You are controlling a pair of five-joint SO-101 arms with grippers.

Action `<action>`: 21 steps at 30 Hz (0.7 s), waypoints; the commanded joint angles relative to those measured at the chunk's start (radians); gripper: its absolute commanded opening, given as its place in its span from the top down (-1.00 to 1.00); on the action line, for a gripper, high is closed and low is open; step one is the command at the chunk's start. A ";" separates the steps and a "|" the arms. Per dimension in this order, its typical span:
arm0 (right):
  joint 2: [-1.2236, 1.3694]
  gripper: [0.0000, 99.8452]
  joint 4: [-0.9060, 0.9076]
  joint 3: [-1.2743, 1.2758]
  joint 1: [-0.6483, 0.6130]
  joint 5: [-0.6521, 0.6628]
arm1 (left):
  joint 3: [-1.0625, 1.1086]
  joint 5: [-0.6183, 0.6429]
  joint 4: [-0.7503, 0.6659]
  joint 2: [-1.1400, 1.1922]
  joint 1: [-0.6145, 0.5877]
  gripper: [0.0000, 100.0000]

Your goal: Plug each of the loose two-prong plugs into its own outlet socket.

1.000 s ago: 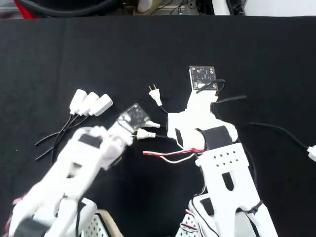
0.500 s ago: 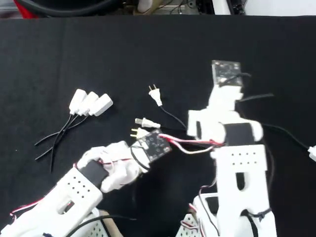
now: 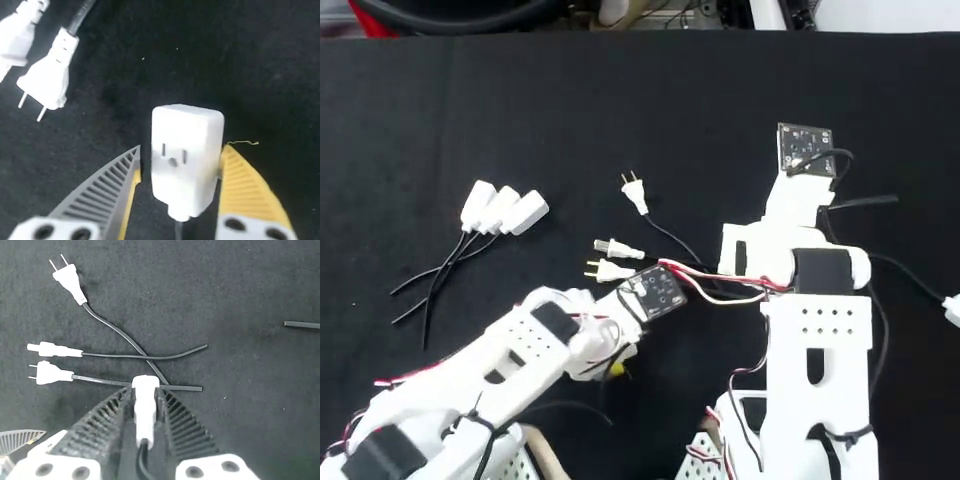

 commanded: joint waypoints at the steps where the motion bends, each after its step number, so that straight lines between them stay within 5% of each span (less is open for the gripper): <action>1: 0.002 0.98 0.005 -0.041 0.014 0.006 | -0.088 0.006 0.048 0.002 -0.002 0.47; 21: 0.002 0.98 0.005 -0.038 0.008 0.008 | -0.127 -0.115 0.035 -0.071 -0.268 0.47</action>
